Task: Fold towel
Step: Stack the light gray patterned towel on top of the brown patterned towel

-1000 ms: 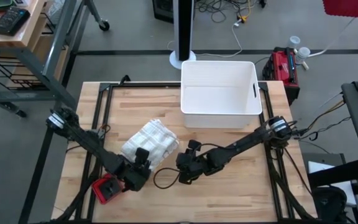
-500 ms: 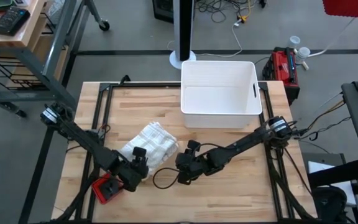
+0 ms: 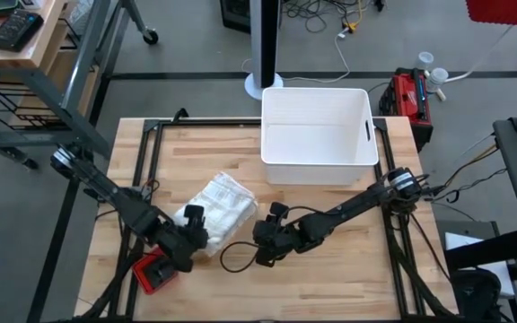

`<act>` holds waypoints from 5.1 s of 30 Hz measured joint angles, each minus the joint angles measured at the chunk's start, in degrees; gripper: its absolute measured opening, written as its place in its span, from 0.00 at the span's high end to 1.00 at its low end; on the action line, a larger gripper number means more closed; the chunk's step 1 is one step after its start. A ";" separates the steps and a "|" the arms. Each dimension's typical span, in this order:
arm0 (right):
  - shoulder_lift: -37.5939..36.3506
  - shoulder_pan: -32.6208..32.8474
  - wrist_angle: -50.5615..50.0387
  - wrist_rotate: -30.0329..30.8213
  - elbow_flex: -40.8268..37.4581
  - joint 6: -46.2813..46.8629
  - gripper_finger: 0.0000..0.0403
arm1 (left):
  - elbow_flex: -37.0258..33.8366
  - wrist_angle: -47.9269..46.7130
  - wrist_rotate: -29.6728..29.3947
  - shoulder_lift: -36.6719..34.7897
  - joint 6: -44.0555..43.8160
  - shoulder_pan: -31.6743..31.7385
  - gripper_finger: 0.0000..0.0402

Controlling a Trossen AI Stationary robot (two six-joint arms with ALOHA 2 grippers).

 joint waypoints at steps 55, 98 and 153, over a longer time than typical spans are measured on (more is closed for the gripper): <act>11.80 -12.07 17.04 -19.87 3.97 21.63 1.00 | -11.49 17.03 -4.70 3.71 -16.21 -2.81 0.91; 2.80 -12.53 9.18 -14.00 4.44 17.68 1.00 | -10.84 6.27 -10.66 -4.59 -29.48 -3.18 0.88; 9.40 -9.10 8.04 -28.90 3.34 20.00 1.00 | -21.63 31.81 -2.13 -2.36 -38.80 -0.62 1.00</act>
